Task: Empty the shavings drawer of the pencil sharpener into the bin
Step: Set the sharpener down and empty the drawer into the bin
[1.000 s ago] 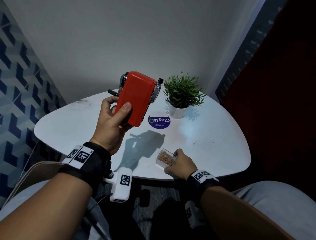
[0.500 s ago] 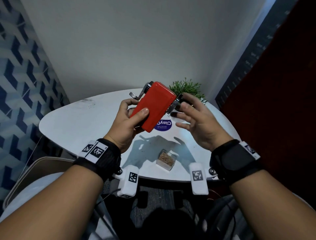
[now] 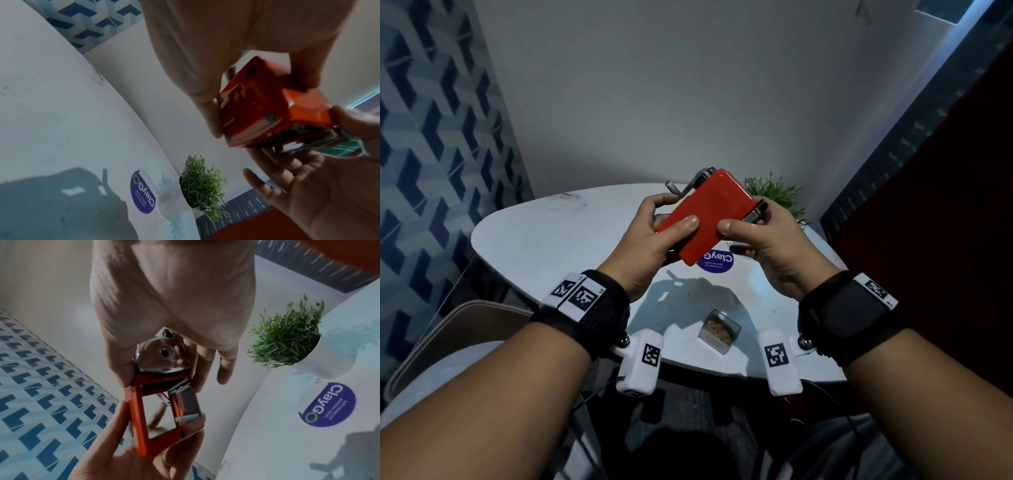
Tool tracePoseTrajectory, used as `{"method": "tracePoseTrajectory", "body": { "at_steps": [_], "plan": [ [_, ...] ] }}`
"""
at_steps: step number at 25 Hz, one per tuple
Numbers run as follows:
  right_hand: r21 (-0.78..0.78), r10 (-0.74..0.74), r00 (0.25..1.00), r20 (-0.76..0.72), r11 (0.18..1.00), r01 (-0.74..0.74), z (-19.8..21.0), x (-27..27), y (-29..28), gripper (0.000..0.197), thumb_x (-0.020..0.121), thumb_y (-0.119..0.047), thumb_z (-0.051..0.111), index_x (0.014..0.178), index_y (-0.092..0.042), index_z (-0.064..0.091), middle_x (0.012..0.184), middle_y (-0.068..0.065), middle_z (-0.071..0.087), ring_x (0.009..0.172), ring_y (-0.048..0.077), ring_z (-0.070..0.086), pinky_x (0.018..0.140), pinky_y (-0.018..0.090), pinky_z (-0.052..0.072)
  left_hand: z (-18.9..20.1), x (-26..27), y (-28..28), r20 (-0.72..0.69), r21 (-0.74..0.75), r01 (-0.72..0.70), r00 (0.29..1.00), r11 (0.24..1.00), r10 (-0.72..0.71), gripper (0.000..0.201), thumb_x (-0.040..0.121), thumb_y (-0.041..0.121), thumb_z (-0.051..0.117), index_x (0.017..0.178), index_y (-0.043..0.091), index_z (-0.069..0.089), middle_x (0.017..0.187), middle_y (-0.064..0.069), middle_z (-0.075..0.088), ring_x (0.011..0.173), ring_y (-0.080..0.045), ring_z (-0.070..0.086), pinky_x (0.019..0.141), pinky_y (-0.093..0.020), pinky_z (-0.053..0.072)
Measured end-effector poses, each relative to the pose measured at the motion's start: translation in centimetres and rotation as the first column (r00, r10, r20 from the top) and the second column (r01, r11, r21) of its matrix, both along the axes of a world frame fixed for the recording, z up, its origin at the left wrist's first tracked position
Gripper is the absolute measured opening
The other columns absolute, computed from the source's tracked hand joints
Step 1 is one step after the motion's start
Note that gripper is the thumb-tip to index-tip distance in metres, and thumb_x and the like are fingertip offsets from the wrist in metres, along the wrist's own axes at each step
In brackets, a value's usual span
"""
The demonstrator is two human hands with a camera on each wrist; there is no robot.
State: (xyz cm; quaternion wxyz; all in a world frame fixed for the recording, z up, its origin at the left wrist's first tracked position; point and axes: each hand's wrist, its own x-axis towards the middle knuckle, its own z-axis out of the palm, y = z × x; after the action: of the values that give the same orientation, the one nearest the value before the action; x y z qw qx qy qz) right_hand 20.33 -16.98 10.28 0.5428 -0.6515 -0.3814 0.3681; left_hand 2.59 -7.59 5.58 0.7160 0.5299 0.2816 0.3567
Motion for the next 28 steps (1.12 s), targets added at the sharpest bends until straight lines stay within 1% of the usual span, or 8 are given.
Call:
{"method": "tracePoseTrajectory", "body": {
  "at_steps": [3,5,9,12,19,22,25,28],
  "plan": [
    [-0.010,-0.045,0.999,0.031,0.999,0.045,-2.8,0.2,0.9,0.056,0.067,-0.008,0.094,0.112,-0.020,0.063,0.112,0.008,0.077,0.101,0.026,0.076,0.088,0.040,0.061,0.0,-1.6,1.4,-0.384,0.229,0.012,0.920,0.973,0.078,0.051,0.091,0.037,0.077,0.137,0.027,0.056,0.135,-0.001,0.062,0.116,-0.022,0.067,0.100,-0.044,0.055],
    [-0.076,-0.072,0.991,0.109,0.994,0.080,-5.9,0.1,1.4,0.060,0.066,-0.008,0.096,0.114,-0.020,0.061,0.113,0.010,0.075,0.105,0.027,0.074,0.096,0.044,0.060,0.0,-3.2,2.2,-0.586,0.336,0.068,0.796,0.939,0.152,0.043,0.089,0.044,0.076,0.126,0.028,0.063,0.127,0.004,0.064,0.110,-0.018,0.066,0.093,-0.038,0.052],
    [-0.244,-0.038,0.969,0.244,0.965,0.099,-12.9,-0.7,2.0,0.076,0.059,-0.015,0.097,0.123,-0.015,0.058,0.111,0.003,0.072,0.103,0.023,0.072,0.097,0.046,0.059,-0.3,-6.0,2.8,-0.816,0.229,0.369,0.578,0.901,-0.029,0.027,0.089,0.054,0.072,0.103,0.031,0.068,0.099,0.002,0.077,0.086,-0.017,0.076,0.084,-0.037,0.057],
    [-0.313,0.010,0.954,0.301,0.946,0.088,-16.5,-1.4,2.1,0.073,0.057,-0.018,0.096,0.119,-0.020,0.057,0.104,-0.007,0.068,0.099,0.020,0.070,0.093,0.043,0.059,-0.4,-7.4,2.4,-0.900,0.149,0.494,0.427,0.857,-0.090,0.025,0.090,0.055,0.069,0.100,0.031,0.069,0.087,0.003,0.079,0.065,-0.015,0.073,0.071,-0.031,0.055],
    [-0.398,0.118,0.904,0.410,0.915,0.061,-19.1,-2.0,2.5,0.073,0.049,-0.038,0.087,0.111,-0.037,0.049,0.104,-0.012,0.072,0.099,0.023,0.071,0.093,0.045,0.057,-0.4,-9.1,2.6,-0.911,0.152,0.452,0.409,0.879,-0.053,0.023,0.090,0.056,0.070,0.098,0.034,0.070,0.077,-0.001,0.076,0.053,-0.013,0.058,0.062,-0.028,0.050],
    [-0.455,0.222,0.848,0.481,0.890,0.025,-18.7,-1.2,1.8,0.082,0.056,-0.048,0.086,0.126,-0.038,0.046,0.121,-0.007,0.073,0.112,0.026,0.070,0.101,0.047,0.053,-0.7,-8.6,2.7,-0.916,0.150,0.467,0.397,0.871,-0.055,0.024,0.090,0.056,0.070,0.099,0.034,0.069,0.075,-0.001,0.074,0.050,-0.011,0.056,0.059,-0.027,0.047],
    [-0.589,0.329,0.764,0.555,0.804,0.082,-18.1,0.7,0.0,0.104,0.060,-0.054,0.085,0.150,-0.033,0.038,0.146,0.000,0.063,0.133,0.027,0.060,0.112,0.048,0.043,-0.7,-8.1,2.6,-0.920,0.157,0.481,0.388,0.863,-0.049,0.022,0.091,0.054,0.069,0.098,0.034,0.069,0.075,-0.001,0.074,0.045,-0.008,0.054,0.058,-0.025,0.046],
    [-0.692,0.375,0.723,0.581,0.696,0.195,-18.7,2.1,-2.7,0.109,0.056,-0.055,0.085,0.152,-0.030,0.040,0.143,0.002,0.062,0.128,0.029,0.061,0.105,0.043,0.049,-0.9,-7.8,2.5,-0.921,0.155,0.501,0.386,0.852,-0.059,0.022,0.091,0.054,0.069,0.099,0.034,0.069,0.076,-0.001,0.075,0.047,-0.009,0.057,0.059,-0.026,0.047]
  ]
}}
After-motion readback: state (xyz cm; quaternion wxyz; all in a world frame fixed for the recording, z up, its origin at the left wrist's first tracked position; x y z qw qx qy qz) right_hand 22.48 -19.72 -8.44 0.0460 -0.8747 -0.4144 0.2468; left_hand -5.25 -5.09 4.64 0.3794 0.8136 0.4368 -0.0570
